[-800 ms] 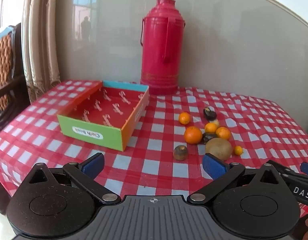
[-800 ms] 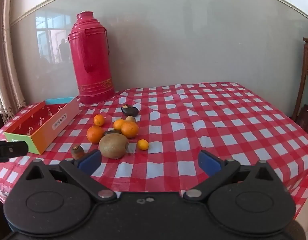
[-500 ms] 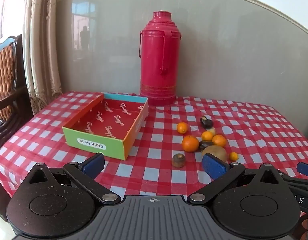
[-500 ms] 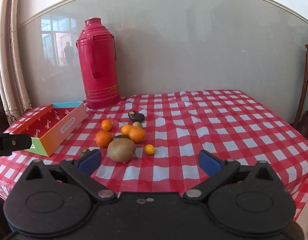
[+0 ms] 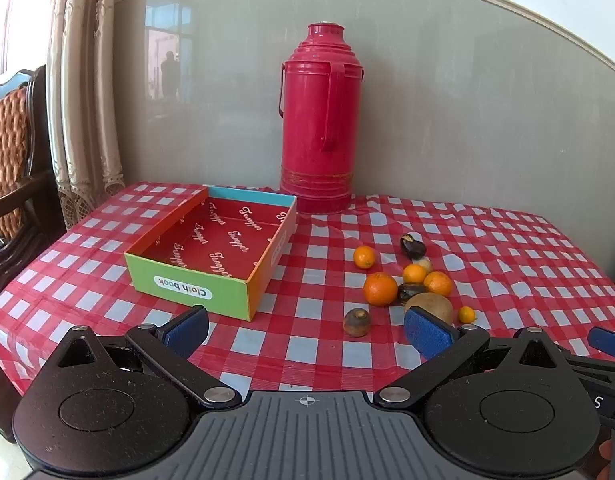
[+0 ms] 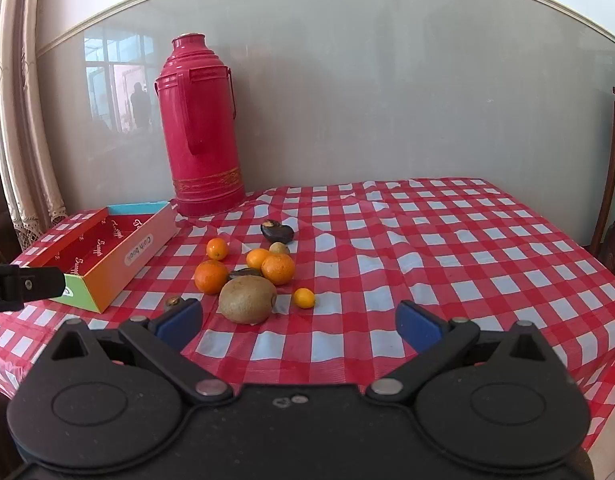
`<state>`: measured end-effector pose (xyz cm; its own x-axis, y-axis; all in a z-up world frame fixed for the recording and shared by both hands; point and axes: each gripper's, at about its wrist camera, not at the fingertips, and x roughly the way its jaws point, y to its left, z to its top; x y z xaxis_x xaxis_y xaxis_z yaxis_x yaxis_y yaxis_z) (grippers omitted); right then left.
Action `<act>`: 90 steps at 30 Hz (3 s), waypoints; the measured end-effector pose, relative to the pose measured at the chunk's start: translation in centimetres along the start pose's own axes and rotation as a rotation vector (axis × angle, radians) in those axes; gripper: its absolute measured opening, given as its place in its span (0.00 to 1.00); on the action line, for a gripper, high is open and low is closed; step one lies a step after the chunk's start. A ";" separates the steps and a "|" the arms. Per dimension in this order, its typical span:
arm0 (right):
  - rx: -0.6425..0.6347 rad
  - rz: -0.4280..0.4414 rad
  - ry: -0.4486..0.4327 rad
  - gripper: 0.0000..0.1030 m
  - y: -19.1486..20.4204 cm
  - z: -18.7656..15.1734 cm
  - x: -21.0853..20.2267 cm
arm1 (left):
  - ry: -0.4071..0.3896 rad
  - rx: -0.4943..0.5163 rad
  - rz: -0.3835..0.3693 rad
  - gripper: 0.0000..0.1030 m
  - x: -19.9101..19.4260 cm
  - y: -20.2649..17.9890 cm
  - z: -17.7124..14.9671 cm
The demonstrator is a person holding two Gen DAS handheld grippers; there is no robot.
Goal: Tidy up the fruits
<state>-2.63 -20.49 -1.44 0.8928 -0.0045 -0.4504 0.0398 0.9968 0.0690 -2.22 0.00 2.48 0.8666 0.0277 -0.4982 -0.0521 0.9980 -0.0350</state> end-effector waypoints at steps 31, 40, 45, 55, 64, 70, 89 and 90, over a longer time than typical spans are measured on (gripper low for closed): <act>-0.018 -0.006 -0.029 0.95 0.2 0.7 -0.8 | -0.004 -0.024 0.008 1.00 0.1 0.6 -0.2; -0.018 -0.006 -0.029 0.95 0.3 0.7 -0.7 | -0.002 -0.025 0.009 1.00 0.2 0.7 -0.1; -0.019 -0.005 -0.027 0.95 0.3 0.7 -0.8 | -0.003 -0.026 0.011 1.00 0.2 0.7 -0.2; -0.011 -0.010 -0.020 0.95 0.1 0.6 -0.5 | -0.011 -0.006 0.018 1.00 0.3 0.7 -0.5; 0.017 -0.008 -0.017 0.95 -0.7 0.1 -0.1 | -0.019 0.055 0.008 1.00 1.0 0.0 -0.7; 0.042 -0.016 -0.011 0.95 -1.8 -0.4 0.5 | 0.002 0.158 -0.005 1.00 2.9 -1.5 -0.4; 0.132 -0.060 0.019 0.95 -6.1 -1.7 5.5 | -0.053 0.530 -0.022 1.00 11.3 -6.9 -1.2; 0.137 -0.056 0.019 0.95 -6.1 -1.7 5.8 | -0.047 0.532 -0.028 0.99 11.8 -6.9 -1.3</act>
<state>1.55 -26.46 -6.05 0.8787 -0.0565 -0.4740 0.1510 0.9749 0.1638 7.70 -6.68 -4.32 0.8859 -0.0089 -0.4638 0.2197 0.8887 0.4025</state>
